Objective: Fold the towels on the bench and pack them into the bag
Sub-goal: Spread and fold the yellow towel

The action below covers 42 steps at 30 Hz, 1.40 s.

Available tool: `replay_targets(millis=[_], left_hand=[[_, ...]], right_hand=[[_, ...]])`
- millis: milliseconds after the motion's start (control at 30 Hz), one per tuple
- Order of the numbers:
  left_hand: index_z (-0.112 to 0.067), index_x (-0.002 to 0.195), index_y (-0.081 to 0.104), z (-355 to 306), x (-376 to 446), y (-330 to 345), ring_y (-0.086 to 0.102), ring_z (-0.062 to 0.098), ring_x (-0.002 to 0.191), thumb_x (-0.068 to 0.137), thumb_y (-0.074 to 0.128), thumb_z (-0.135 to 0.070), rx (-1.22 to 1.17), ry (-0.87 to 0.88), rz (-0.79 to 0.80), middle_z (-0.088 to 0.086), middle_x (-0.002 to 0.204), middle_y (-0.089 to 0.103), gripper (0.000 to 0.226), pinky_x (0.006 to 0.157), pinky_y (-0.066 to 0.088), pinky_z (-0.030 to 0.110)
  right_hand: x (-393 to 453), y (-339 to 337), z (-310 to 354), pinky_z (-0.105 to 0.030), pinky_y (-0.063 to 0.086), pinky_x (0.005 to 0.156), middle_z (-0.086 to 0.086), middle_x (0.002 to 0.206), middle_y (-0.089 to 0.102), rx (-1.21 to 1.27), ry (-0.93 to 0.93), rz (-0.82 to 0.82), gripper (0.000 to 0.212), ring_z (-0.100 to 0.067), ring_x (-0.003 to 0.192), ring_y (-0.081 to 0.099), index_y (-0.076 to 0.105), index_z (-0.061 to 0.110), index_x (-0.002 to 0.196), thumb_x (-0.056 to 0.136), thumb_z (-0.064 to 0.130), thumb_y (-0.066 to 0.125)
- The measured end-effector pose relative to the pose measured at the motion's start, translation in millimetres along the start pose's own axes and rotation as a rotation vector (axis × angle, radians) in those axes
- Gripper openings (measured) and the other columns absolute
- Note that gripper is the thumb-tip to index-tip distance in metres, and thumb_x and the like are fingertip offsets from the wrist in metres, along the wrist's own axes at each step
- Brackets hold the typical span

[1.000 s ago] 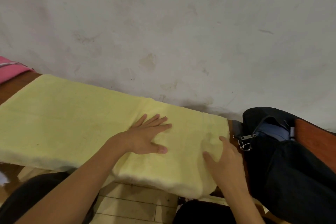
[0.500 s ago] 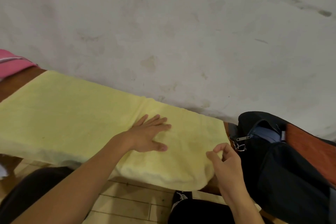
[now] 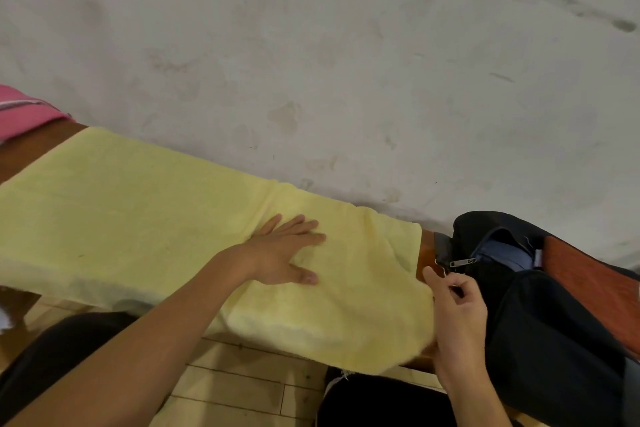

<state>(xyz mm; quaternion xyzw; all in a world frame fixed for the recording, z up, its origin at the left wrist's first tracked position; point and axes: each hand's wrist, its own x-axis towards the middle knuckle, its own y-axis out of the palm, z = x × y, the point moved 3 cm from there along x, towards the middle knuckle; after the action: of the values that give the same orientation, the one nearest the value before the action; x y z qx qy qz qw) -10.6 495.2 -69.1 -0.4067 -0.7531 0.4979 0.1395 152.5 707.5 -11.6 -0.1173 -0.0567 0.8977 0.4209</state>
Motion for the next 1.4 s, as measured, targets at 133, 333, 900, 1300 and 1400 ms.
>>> replay_targets(millis=[133, 333, 900, 1300, 1400], left_hand=[[-0.039, 0.155, 0.016, 0.2, -0.6, 0.6, -0.016, -0.001, 0.147, 0.091, 0.056, -0.057, -0.005, 0.003, 0.000, -0.018, 0.163, -0.005, 0.077, 0.119, -0.016, 0.031], [-0.041, 0.154, 0.015, 0.9, -2.6, 1.1, -0.017, -0.003, 0.146, 0.092, 0.055, -0.057, -0.008, 0.008, 0.008, -0.019, 0.163, -0.006, 0.076, 0.118, -0.017, 0.029], [-0.035, 0.157, 0.006, -18.2, -0.2, 16.1, -0.017, 0.004, 0.148, 0.090, 0.019, -0.073, 0.193, 0.127, -0.053, -0.015, 0.164, -0.006, 0.078, 0.121, -0.013, 0.037], [-0.028, 0.156, -0.009, 27.6, -21.2, 0.9, -0.018, 0.019, 0.150, 0.049, -0.037, -0.083, 0.221, -0.257, -0.182, 0.000, 0.164, -0.016, 0.124, 0.121, -0.010, 0.050], [-0.032, 0.156, -0.010, 27.3, -23.0, 3.3, -0.023, 0.017, 0.149, 0.067, -0.018, -0.082, 0.272, -0.243, -0.157, -0.007, 0.163, -0.019, 0.102, 0.119, -0.013, 0.050]], right_hand=[[2.5, -10.2, -3.2, -0.034, 0.048, 0.055, -0.007, 0.070, 0.060, -0.495, -0.238, -0.030, 0.023, -0.016, 0.055, 0.051, 0.053, 0.017, 0.087, 0.092, 0.034, 0.067], [4.3, -10.2, -17.6, -0.033, 0.053, 0.056, 0.004, 0.065, 0.059, -0.987, -0.300, 0.040, 0.021, -0.013, 0.058, 0.059, 0.051, 0.029, 0.083, 0.095, 0.046, 0.056], [29.0, 19.5, -52.4, -0.051, 0.004, 0.124, -0.003, 0.167, -0.006, -1.210, -0.194, 0.330, 0.067, -0.028, 0.153, -0.009, 0.003, 0.031, 0.157, 0.098, 0.062, 0.011], [34.7, 43.8, -55.9, -0.044, -0.012, 0.122, 0.004, 0.164, -0.021, -1.246, -0.287, 0.351, 0.071, -0.016, 0.150, -0.021, -0.015, 0.028, 0.157, 0.098, 0.062, 0.007], [37.5, 35.5, -55.2, -0.045, -0.012, 0.121, 0.007, 0.163, -0.024, -1.257, -0.253, 0.377, 0.071, -0.015, 0.150, -0.023, -0.018, 0.032, 0.155, 0.097, 0.064, 0.006]])
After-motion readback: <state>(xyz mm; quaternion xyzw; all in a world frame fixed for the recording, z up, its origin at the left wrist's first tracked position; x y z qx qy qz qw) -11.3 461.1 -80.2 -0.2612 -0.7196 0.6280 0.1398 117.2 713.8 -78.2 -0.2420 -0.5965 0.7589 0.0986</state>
